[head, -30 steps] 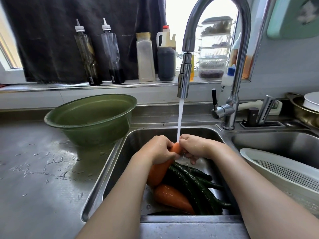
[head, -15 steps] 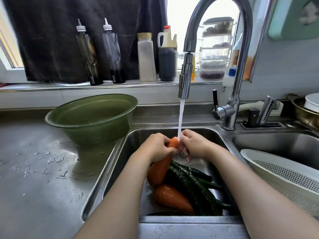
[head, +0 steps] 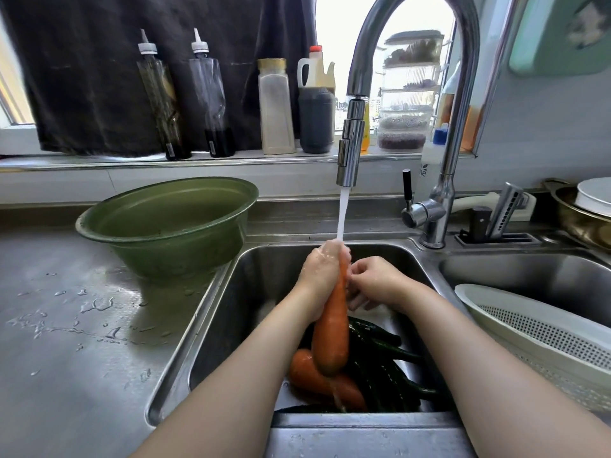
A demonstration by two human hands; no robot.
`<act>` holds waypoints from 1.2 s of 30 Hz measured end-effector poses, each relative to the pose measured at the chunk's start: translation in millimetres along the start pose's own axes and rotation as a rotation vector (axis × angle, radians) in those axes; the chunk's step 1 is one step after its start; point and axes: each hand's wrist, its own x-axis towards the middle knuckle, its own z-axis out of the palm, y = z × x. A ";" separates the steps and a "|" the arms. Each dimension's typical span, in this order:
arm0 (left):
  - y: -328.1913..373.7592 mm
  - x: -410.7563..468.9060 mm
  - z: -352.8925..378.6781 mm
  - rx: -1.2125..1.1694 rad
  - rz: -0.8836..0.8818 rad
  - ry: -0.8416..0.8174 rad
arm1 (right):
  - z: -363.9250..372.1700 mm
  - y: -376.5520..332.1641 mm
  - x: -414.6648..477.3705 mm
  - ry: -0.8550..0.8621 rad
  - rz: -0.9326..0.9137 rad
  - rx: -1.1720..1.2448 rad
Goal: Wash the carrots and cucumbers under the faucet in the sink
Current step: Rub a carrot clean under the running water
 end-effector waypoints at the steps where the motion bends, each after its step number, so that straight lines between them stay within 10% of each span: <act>1: 1.2 0.2 1.1 -0.067 -0.027 0.032 | 0.5 0.1 0.5 -0.050 0.033 0.036; 9: 6.3 13.6 -14.3 -0.630 -0.272 0.262 | -0.9 -6.6 -4.0 -0.467 0.144 0.522; 15: 9.0 23.1 -25.4 -0.720 -0.232 0.300 | -1.8 -3.1 0.5 -0.379 0.080 0.423; 24: 0.1 16.5 -24.7 -0.230 -0.190 -0.016 | 5.6 -5.2 5.9 -0.030 -0.077 0.401; 30: -4.3 15.4 -25.3 -0.266 -0.204 -0.006 | -5.2 2.3 2.1 -0.369 -0.173 0.702; 36: -5.1 15.6 -32.6 -0.281 -0.365 -0.056 | -2.6 0.0 2.3 -0.174 -0.166 0.482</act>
